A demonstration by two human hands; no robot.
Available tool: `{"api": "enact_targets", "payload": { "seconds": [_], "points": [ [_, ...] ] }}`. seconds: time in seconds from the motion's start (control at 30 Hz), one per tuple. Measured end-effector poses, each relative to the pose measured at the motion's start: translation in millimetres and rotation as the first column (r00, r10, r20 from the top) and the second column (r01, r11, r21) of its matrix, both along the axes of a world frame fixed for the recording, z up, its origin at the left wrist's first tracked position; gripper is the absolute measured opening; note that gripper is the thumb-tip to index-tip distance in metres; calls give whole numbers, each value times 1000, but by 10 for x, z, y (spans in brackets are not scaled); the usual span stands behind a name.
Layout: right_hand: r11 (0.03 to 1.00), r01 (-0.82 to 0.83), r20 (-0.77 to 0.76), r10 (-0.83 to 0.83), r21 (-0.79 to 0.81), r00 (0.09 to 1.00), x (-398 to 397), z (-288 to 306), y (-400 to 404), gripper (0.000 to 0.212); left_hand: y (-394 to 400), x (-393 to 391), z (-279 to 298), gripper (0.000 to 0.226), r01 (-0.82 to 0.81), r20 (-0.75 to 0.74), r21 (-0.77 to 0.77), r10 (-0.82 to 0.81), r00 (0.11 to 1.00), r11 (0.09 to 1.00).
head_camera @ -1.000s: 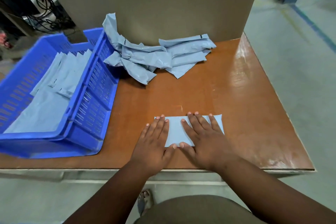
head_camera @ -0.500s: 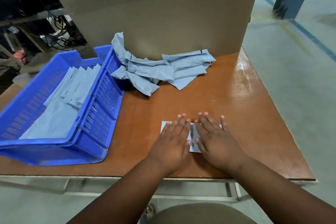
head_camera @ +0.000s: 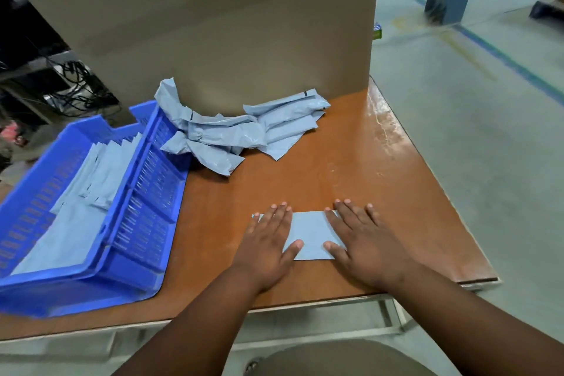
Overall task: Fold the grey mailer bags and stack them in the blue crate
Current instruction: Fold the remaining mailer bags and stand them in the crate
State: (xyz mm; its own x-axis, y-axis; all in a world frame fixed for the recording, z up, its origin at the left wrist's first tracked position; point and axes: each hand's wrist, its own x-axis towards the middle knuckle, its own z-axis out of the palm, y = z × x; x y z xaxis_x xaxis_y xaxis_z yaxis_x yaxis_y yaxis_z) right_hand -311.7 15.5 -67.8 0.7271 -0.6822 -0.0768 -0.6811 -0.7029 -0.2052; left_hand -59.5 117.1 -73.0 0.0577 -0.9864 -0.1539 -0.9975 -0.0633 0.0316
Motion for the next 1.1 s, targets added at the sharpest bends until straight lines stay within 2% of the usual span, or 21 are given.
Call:
{"api": "enact_targets", "payload": {
  "seconds": [0.07, 0.13, 0.2, 0.3, 0.43, 0.53, 0.6, 0.67, 0.8, 0.87, 0.93, 1.1],
  "points": [
    [1000, -5, 6, 5, 19, 1000, -38, 45, -28, 77, -69, -12, 99, 82, -28, 19, 63, 27, 999, 998],
    [999, 6, 32, -8, 50, 999, -77, 85, -66, 75, -185, -42, 204, 83, -47, 17, 64, 46, 999, 997],
    [999, 3, 70, -6, 46, 997, -113, 125, -83, 73, -326, -83, 335, 86, 2, -42, 19, -2, 999, 1000],
    [1000, -18, 114, 16, 19, 993, -151, 182, -83, 68, -559, -183, 539, 87, 100, -95, 68, -93, 991, 993],
    [1000, 2, 184, -6, 23, 983, -227, 250, -92, 60, -823, -299, 704, 60, 95, -81, 183, -82, 993, 979],
    [999, 13, 240, -22, 39, 970, -299, 282, -125, 55, -919, -228, 797, 38, 21, -179, 293, 33, 983, 956],
    [999, 18, 269, -30, 46, 963, -314, 304, -151, 54, -925, -151, 910, 34, -56, -219, 315, 130, 967, 948],
    [999, 16, 298, -27, 38, 954, -280, 349, -153, 55, -889, -62, 1104, 33, -132, -229, 264, 195, 954, 956],
    [998, -56, 352, 48, 12, 935, -9, 545, -169, 51, -768, 280, 1688, 13, -199, -261, 144, 231, 937, 969],
    [996, -90, 379, 90, -18, 921, 160, 685, -215, 52, -731, 446, 1978, 12, -230, -202, 114, 249, 947, 967],
    [988, -140, 387, 153, -62, 909, 455, 900, -232, 54, -631, 699, 2289, 22, -313, -120, 39, 315, 941, 949],
    [933, -315, 413, 360, -175, 837, 1387, 1484, -72, 50, -204, 1487, 2993, 27, -474, 15, -102, 478, 878, 875]
  ]
}}
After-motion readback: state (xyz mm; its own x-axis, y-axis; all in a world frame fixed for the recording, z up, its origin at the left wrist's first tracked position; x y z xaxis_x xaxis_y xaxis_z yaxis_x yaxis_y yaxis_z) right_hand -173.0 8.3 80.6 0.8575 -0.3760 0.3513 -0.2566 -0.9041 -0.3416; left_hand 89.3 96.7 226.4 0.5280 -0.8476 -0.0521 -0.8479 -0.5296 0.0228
